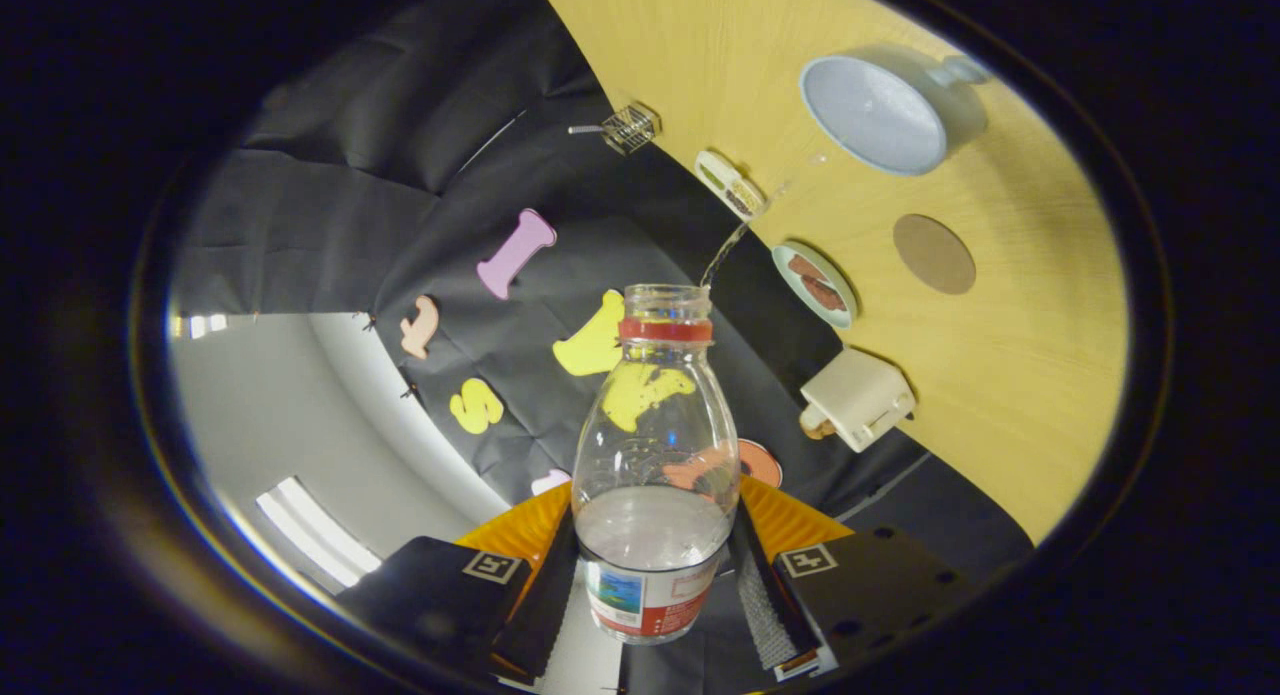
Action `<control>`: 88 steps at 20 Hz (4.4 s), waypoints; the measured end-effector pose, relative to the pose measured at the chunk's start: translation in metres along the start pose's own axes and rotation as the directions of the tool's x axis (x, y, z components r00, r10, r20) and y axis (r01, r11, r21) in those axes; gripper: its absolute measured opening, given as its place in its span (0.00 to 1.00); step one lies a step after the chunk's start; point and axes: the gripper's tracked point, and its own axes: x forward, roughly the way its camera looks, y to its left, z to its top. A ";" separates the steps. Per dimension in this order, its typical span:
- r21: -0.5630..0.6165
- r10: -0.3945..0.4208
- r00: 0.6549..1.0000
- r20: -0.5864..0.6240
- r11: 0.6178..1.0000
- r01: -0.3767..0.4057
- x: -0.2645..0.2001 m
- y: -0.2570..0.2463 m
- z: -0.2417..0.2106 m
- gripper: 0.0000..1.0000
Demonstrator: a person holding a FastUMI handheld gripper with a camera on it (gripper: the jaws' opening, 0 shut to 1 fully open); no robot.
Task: Take the bottle from table, then pour the juice into the cup, finally place the bottle on the coaster
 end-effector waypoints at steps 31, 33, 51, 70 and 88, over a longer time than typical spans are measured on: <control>-0.803 -0.202 0.978 0.042 0.576 0.154 -0.001 -0.025 -0.007 0.79; -0.866 -0.199 0.978 0.063 0.477 0.152 -0.001 -0.013 -0.003 0.79; -0.829 -0.158 0.969 0.192 -0.555 0.073 0.022 -0.001 -0.003 0.80; -0.627 -0.201 0.943 0.266 -0.779 0.011 0.105 -0.161 0.077 0.82; -0.719 -0.272 0.932 0.241 -0.695 -0.017 0.092 -0.145 0.077 1.00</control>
